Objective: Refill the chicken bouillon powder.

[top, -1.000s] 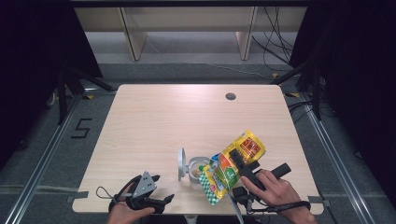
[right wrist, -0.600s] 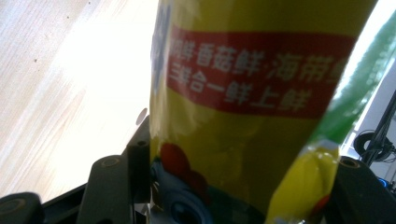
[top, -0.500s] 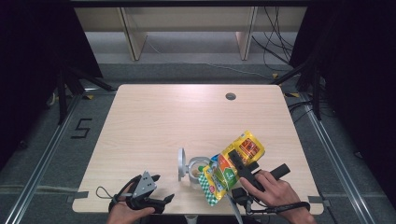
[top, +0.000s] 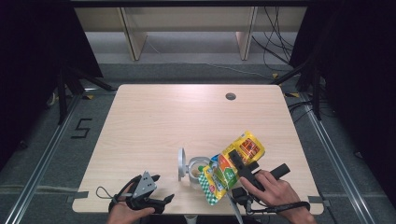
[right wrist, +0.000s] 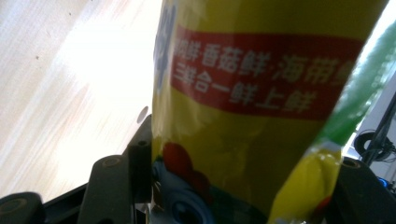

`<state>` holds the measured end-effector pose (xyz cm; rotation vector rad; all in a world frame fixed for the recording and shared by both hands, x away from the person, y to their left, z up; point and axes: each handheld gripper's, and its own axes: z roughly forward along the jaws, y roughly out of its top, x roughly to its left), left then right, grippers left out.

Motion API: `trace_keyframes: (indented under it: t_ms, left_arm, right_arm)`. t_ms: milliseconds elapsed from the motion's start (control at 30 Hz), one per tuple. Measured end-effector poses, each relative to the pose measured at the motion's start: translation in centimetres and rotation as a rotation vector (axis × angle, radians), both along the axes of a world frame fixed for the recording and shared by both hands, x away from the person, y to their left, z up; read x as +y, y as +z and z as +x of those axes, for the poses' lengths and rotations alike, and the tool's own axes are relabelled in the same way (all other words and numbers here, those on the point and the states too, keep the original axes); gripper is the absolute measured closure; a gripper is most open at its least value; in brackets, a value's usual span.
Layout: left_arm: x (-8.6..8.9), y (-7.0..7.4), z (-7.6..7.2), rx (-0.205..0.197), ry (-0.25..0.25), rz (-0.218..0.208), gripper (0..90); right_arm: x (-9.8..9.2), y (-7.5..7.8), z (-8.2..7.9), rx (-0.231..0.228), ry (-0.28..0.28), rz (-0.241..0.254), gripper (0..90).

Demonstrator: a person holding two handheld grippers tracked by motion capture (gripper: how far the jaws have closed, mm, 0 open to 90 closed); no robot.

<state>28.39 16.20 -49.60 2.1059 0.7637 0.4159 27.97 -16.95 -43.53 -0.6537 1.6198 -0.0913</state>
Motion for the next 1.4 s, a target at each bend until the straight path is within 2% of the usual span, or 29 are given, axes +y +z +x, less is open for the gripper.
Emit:
trace_keyframes:
  t_ms: [133, 200, 267, 333, 367, 433, 800, 967, 1167, 1267, 1333, 1400]
  left_arm:
    - [-0.08, -0.09, -0.05, 0.01, 0.007, -0.019, 17.4]
    - [-0.09, -0.11, -0.02, 0.0, 0.006, -0.01, 17.4]
    - [-0.06, -0.02, -0.01, 0.014, 0.001, -0.008, 17.3]
    - [-0.03, -0.04, 0.0, 0.002, 0.005, -0.001, 17.3]
    - [-0.09, -0.06, -0.07, 0.009, 0.005, -0.019, 17.3]
    - [-0.08, -0.08, -0.05, 0.01, 0.01, -0.022, 17.3]
    - [-0.03, -0.03, 0.02, 0.007, -0.001, -0.005, 17.3]
    - [-0.1, -0.09, -0.06, 0.009, 0.008, -0.02, 17.4]
    - [-0.06, -0.04, -0.01, 0.011, 0.002, -0.008, 17.4]
    - [-0.07, -0.09, 0.03, -0.002, 0.002, -0.008, 17.4]
    - [-0.04, -0.04, -0.01, 0.013, 0.002, -0.008, 17.3]
    - [-0.08, -0.07, -0.04, 0.008, 0.008, -0.02, 17.4]
  right_arm:
    - [-0.09, 0.32, -0.06, -0.021, 0.005, -0.007, 43.3]
    - [-0.19, 0.3, -0.02, -0.008, 0.0, -0.001, 43.3]
    - [-0.19, 0.38, 0.01, -0.014, 0.001, -0.006, 43.3]
    - [-0.3, 0.21, 0.04, -0.012, -0.003, 0.008, 43.3]
    - [-0.38, 0.2, 0.04, -0.013, -0.004, 0.009, 43.3]
    - [-0.36, 0.25, 0.07, -0.016, -0.005, 0.001, 43.3]
    - [-0.33, 0.39, 0.09, -0.013, -0.005, -0.012, 43.4]
    - [-0.36, 0.4, 0.13, -0.005, -0.008, -0.012, 43.4]
    - [-0.5, 0.41, 0.06, -0.018, -0.006, 0.012, 43.4]
    - [-0.43, 0.3, 0.23, -0.017, -0.001, -0.006, 43.4]
    - [-0.44, 0.23, 0.21, -0.01, 0.004, -0.005, 43.5]
    - [-0.39, 0.34, 0.09, -0.017, 0.002, -0.008, 43.5]
